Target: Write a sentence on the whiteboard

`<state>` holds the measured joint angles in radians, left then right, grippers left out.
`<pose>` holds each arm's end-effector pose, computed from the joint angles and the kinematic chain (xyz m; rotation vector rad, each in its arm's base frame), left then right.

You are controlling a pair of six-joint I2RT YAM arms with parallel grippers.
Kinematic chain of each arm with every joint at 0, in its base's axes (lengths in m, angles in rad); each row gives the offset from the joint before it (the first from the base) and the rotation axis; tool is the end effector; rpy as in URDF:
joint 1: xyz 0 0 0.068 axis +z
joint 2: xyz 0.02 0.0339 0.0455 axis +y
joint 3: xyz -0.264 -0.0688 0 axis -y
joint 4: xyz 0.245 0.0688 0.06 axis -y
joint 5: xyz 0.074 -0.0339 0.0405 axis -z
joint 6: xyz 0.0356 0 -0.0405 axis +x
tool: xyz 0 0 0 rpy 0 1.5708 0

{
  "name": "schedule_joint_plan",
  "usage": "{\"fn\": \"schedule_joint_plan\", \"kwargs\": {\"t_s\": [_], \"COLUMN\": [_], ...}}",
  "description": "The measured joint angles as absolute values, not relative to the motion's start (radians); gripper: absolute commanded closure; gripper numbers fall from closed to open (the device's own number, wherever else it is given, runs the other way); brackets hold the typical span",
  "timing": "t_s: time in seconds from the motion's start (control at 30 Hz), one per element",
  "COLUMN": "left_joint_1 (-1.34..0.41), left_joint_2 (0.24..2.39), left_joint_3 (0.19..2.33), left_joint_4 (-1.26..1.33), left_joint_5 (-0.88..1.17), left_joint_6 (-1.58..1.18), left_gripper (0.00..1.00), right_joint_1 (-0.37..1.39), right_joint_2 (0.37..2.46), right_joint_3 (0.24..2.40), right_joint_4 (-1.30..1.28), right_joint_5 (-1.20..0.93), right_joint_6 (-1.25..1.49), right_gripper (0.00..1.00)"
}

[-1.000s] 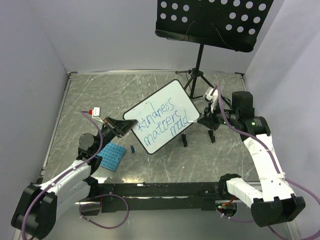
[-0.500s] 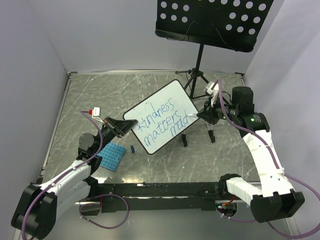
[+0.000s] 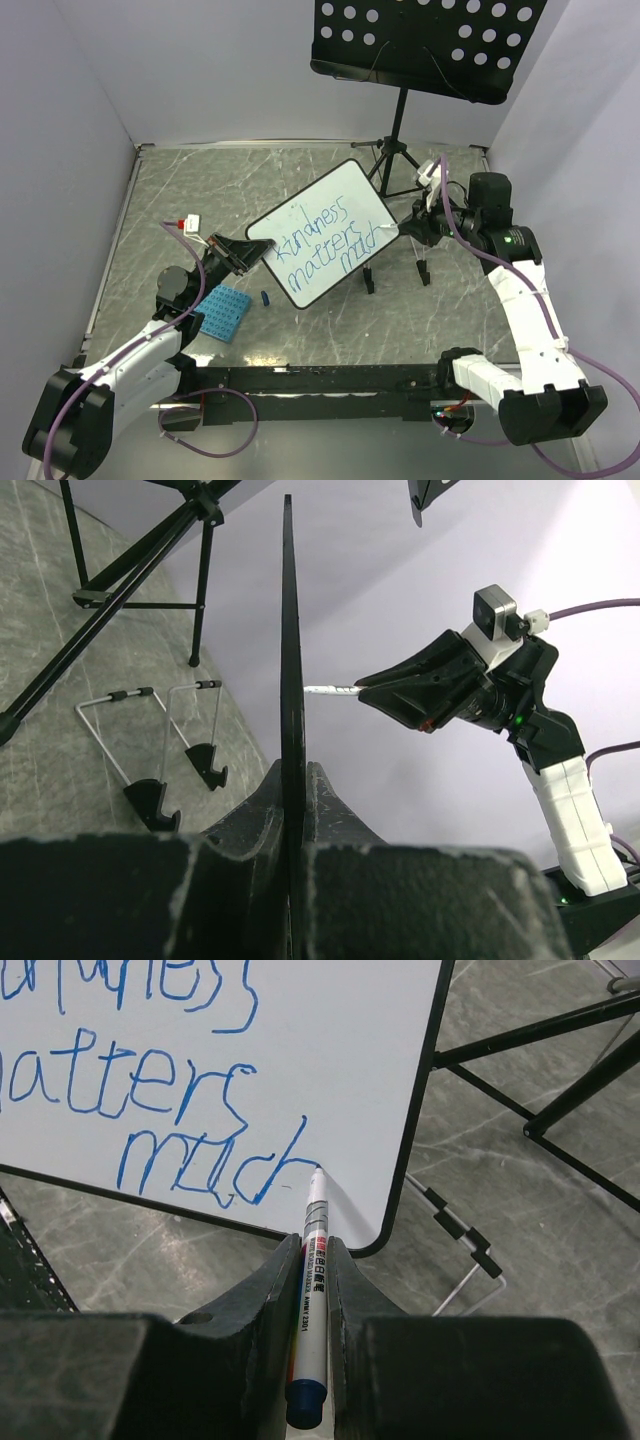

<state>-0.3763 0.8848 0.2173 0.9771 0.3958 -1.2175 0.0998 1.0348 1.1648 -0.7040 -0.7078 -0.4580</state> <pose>0.1662 -0.0804 0.2458 -0.2232 1.4518 -1.5861 0.2019 0.0435 0.3769 -0.9356 1.8089 0.5323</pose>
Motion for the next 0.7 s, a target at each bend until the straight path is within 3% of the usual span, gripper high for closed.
{"fn": "schedule_joint_plan", "kwargs": {"t_s": [0.7], "left_joint_1": [-0.376], "left_joint_2": [0.871], "left_joint_3": [0.217], "left_joint_4": [0.975], "left_joint_5": [0.397], "left_joint_6": [-1.221], "left_gripper": [0.99], "right_joint_1": [0.097], "right_joint_2": [0.942], "right_joint_3": [1.123], "right_joint_4": [-0.813], "right_joint_5": [-0.714], "right_joint_6": [-0.5], "right_gripper": [1.0]}}
